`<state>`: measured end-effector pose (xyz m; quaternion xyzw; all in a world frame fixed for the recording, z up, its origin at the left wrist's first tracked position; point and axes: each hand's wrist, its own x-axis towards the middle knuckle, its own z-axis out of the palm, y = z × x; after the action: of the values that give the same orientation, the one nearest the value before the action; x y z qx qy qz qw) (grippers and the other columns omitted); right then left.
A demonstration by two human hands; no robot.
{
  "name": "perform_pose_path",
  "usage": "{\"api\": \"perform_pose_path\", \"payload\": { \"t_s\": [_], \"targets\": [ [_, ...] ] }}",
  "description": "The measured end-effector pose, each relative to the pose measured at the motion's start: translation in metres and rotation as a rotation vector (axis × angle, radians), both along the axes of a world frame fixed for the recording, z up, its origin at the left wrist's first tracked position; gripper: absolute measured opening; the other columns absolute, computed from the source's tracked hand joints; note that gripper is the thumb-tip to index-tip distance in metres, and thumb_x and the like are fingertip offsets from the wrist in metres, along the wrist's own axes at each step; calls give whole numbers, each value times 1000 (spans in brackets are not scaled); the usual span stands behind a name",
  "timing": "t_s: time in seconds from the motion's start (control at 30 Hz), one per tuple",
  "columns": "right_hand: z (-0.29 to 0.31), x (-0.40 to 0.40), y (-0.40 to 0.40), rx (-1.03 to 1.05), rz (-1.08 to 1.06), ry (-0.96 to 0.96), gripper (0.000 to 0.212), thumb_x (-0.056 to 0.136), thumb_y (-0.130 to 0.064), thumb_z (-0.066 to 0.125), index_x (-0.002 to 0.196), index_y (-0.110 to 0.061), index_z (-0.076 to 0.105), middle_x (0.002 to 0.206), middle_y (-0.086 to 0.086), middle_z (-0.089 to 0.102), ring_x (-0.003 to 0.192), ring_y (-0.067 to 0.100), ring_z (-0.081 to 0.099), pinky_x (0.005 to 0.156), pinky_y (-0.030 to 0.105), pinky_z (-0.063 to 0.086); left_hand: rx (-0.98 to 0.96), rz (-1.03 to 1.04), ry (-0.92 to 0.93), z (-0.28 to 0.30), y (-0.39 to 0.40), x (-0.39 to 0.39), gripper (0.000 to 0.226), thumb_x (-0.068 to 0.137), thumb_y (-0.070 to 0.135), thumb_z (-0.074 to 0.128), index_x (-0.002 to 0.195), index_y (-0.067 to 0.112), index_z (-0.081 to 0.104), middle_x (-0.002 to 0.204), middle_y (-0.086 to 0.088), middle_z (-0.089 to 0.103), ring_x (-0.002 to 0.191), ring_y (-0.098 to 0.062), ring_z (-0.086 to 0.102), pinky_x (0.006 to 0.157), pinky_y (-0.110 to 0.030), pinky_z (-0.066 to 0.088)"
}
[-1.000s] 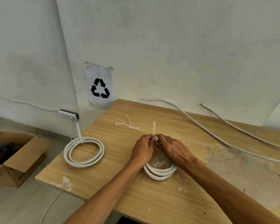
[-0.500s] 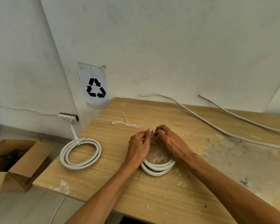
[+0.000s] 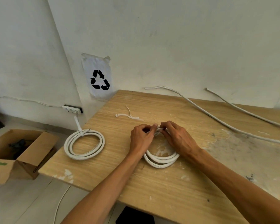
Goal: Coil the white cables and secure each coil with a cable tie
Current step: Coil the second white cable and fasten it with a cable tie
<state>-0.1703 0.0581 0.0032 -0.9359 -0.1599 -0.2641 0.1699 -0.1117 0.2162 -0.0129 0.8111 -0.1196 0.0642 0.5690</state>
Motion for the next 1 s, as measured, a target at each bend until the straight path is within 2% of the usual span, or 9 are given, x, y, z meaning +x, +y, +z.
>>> {"api": "perform_pose_path", "payload": {
  "t_s": [0.13, 0.3, 0.57, 0.7, 0.77, 0.87, 1.0],
  "targets": [
    [1, -1, 0, -2, 6, -28, 26, 100, -29, 51, 117, -11, 55, 110, 11, 66, 87, 27, 67, 70, 41, 59, 10, -14, -13, -2, 1, 1, 30, 91, 48, 67, 96, 21, 79, 86, 13, 75, 82, 5, 66, 76, -16, 51],
    [0, 0, -1, -28, -19, -64, 22, 97, -22, 63, 113, -7, 63, 109, 12, 68, 87, 29, 68, 69, 42, 58, 34, -48, -45, -1, 1, 0, 28, 91, 49, 66, 96, 25, 80, 84, 18, 75, 81, 9, 67, 71, -6, 48],
    [0, -1, -1, -63, -15, -114, 19, 94, -21, 67, 110, -9, 66, 108, 13, 70, 88, 26, 69, 68, 37, 59, 66, -52, -57, -1, 1, -1, 34, 92, 53, 62, 100, 25, 80, 92, 13, 77, 86, 3, 69, 80, -20, 56],
    [-2, 2, -1, 6, -32, -90, 20, 95, -27, 64, 108, -11, 65, 104, 8, 69, 84, 24, 68, 67, 36, 58, 122, -64, -102, -1, 1, 0, 34, 98, 42, 58, 89, 17, 79, 83, 6, 73, 80, -6, 66, 79, -31, 54],
    [-2, 5, -1, 42, -63, -70, 21, 96, -31, 63, 107, -13, 65, 100, 5, 68, 80, 21, 66, 66, 33, 55, 140, -81, -126, 1, 1, -2, 33, 100, 36, 57, 87, 15, 79, 82, 5, 70, 78, -6, 63, 77, -28, 50],
    [-1, 6, 0, 21, -45, -86, 19, 96, -29, 63, 104, -12, 68, 94, 5, 67, 78, 20, 64, 64, 38, 57, 147, -109, -170, 2, 2, -3, 29, 101, 33, 56, 93, 19, 80, 89, 7, 70, 84, -4, 63, 77, -23, 50],
    [-3, 3, -3, -3, 1, -138, 26, 97, -26, 58, 109, -9, 74, 103, 11, 72, 90, 25, 68, 70, 39, 59, 125, -97, -173, 1, 2, -3, 28, 99, 32, 56, 95, 18, 79, 93, 7, 71, 87, -3, 64, 82, -31, 53]
  ]
}}
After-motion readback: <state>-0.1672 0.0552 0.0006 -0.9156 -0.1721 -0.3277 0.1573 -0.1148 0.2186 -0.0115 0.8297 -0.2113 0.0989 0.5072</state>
